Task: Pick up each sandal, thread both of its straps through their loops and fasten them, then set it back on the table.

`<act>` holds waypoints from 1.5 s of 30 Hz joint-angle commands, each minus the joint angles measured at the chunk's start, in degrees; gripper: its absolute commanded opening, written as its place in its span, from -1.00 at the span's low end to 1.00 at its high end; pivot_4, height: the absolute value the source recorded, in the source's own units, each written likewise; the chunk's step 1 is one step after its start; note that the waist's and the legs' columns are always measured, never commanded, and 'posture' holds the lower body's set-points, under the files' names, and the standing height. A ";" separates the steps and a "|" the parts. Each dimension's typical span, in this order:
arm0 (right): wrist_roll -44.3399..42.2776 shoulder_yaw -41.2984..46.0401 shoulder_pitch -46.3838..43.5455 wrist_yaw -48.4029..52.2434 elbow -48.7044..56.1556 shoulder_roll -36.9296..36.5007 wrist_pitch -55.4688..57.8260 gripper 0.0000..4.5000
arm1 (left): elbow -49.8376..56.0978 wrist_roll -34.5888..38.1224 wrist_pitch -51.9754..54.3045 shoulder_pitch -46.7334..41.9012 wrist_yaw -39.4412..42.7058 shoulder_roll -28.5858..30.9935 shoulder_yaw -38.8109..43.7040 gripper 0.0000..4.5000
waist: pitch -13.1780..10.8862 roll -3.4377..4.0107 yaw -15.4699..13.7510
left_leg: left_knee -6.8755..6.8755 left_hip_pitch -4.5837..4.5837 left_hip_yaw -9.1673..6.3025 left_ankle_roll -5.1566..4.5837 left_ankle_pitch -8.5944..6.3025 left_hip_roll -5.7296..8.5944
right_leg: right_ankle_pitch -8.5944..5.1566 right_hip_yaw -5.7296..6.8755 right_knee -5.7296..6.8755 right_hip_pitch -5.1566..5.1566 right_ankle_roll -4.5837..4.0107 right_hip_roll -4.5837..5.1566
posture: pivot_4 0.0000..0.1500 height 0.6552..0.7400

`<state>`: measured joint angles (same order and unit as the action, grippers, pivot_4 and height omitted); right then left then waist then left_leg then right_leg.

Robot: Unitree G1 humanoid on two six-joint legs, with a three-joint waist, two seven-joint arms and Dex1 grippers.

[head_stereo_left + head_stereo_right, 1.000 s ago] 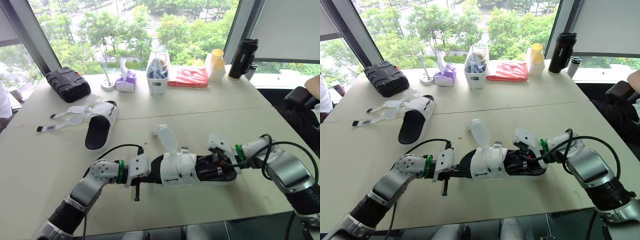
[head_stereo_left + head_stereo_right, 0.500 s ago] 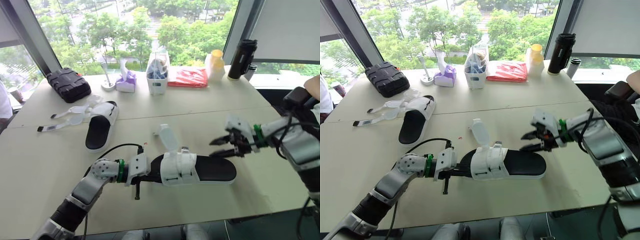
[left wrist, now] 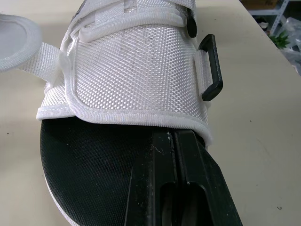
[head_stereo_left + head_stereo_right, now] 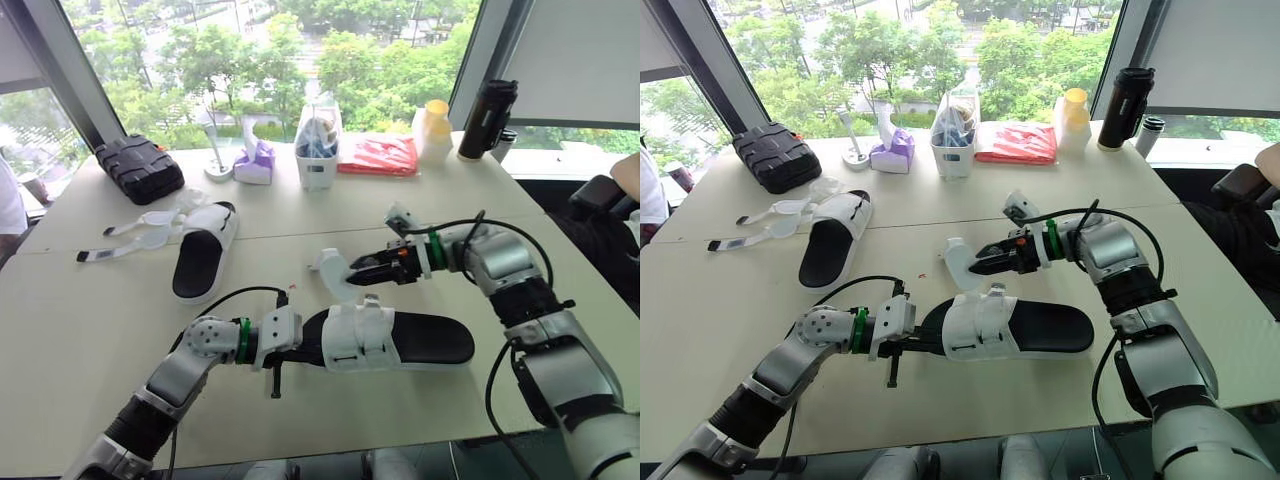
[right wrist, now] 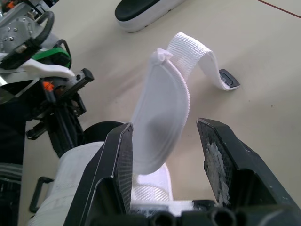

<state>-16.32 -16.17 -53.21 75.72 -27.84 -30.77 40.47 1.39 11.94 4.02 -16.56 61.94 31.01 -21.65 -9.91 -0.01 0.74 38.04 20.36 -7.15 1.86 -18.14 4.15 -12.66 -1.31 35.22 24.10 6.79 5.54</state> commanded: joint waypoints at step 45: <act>-0.03 9.12 -18.76 2.58 -20.72 14.37 0.22 -0.74 | -2.76 -4.88 3.04 4.00 -1.97 0.83 -2.86 -1.00 | 0.04 0.10 0.15 | -0.02 0.03 -0.04 0.05 0.02 0.05 | 0.03 -0.02 0.15 0.14 -0.04 0.00 | 1.00 1.00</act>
<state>-14.93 -8.61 -70.70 77.23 -52.48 -15.73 40.08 2.67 11.92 4.10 -15.11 60.50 31.06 -21.32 -9.87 0.09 0.89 38.02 20.40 -7.19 1.91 -18.12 4.20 -12.63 -1.32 35.38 24.26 6.75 5.54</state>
